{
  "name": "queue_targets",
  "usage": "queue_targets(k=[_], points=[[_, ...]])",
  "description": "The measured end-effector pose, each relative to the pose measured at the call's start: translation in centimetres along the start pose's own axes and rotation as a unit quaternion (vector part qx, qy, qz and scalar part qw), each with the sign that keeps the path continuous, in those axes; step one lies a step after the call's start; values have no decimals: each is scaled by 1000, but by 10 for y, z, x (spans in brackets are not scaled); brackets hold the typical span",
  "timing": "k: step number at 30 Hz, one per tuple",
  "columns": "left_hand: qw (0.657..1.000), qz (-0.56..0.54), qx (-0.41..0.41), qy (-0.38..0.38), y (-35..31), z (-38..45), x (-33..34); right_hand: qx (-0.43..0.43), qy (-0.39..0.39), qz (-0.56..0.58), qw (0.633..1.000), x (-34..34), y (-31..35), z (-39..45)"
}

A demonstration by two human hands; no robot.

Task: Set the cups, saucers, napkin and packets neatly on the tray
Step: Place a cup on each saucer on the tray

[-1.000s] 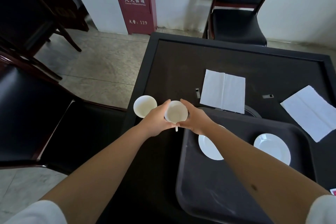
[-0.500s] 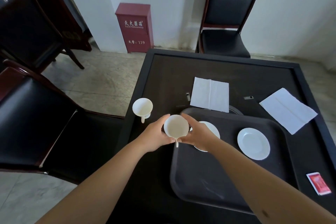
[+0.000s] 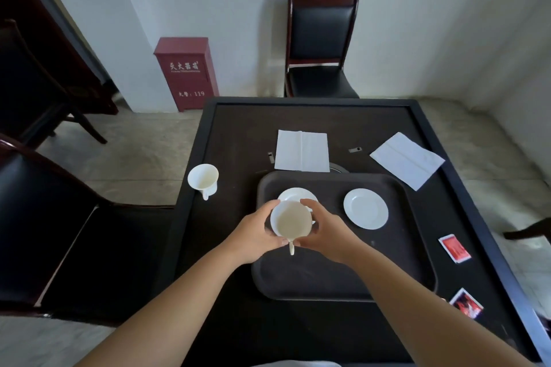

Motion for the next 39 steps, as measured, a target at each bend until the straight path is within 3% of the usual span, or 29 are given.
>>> queue_targets(k=[21, 39], points=[[997, 72, 23, 20, -82, 52, 124, 30, -47, 25, 998, -106, -87, -66], [997, 51, -41, 36, -103, 155, 179, 70, 0, 42, 997, -152, -192, -17]])
Point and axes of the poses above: each hand's wrist, its own z-axis towards the middle knuckle, its own x-axis out of the palm, y = z × x, the point moved 5 cm from there along z, towards the middle knuckle, and after that the axes turned 14 degrees about -x, right-handed, at the moved point
